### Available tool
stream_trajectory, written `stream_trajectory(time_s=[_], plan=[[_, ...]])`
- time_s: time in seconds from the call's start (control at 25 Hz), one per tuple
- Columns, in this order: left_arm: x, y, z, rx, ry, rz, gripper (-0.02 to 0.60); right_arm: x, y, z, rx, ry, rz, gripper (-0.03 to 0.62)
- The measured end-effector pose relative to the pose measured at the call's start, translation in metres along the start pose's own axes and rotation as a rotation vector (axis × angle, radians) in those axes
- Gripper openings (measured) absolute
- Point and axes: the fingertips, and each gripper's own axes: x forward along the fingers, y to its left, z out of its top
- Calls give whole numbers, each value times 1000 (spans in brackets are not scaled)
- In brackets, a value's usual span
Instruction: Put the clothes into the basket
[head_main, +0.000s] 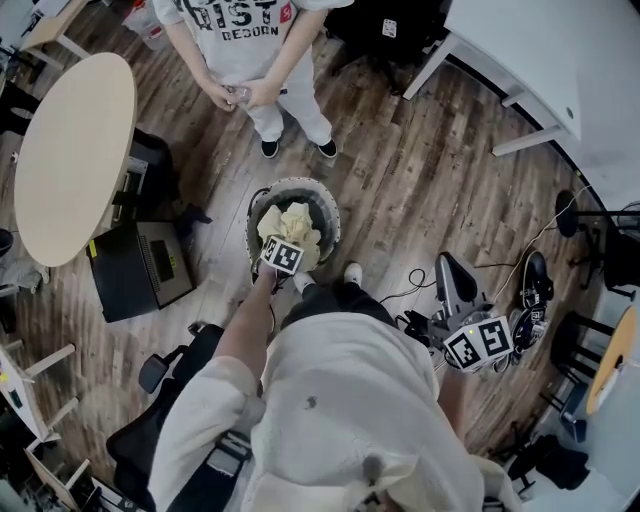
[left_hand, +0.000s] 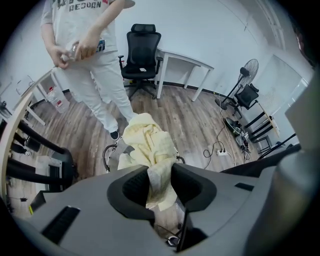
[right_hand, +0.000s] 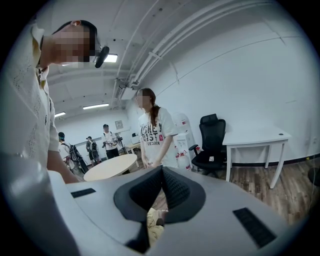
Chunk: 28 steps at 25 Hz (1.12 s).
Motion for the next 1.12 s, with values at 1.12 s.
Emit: stream_trajectory(time_s=[1.12], plan=[[-86,-39,45,-196,-379,-3,21,11,19,-7,-15,32,177,8]])
